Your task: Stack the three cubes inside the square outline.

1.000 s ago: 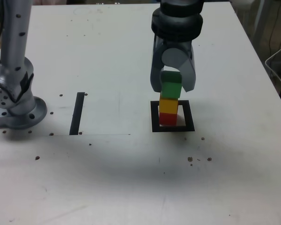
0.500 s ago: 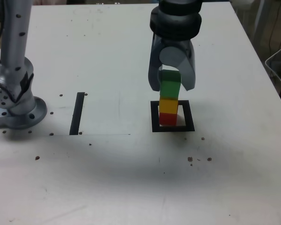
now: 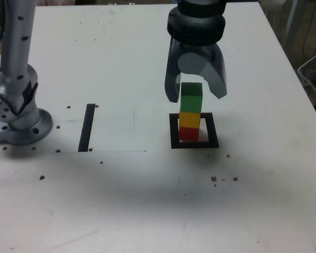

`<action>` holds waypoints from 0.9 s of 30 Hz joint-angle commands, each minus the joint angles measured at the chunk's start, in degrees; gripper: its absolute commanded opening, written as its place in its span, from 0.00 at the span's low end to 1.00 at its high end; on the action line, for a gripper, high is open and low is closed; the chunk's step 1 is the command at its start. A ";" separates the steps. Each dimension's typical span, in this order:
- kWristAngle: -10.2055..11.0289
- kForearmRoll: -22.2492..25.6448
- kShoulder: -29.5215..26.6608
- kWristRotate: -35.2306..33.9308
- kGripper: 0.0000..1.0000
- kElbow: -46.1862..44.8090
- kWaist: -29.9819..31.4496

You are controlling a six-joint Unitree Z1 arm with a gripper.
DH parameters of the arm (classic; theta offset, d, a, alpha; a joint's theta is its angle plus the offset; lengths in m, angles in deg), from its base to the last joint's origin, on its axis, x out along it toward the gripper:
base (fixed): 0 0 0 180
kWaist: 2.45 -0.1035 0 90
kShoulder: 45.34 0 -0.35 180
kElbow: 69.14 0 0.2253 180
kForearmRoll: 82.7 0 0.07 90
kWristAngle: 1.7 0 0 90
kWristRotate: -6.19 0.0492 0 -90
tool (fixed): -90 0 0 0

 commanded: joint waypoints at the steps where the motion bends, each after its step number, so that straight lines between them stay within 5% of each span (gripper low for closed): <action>1: -0.06 0.17 0.15 0.00 1.00 -0.08 -0.04; 27: -1.07 3.88 -3.08 0.31 1.00 0.96 -0.04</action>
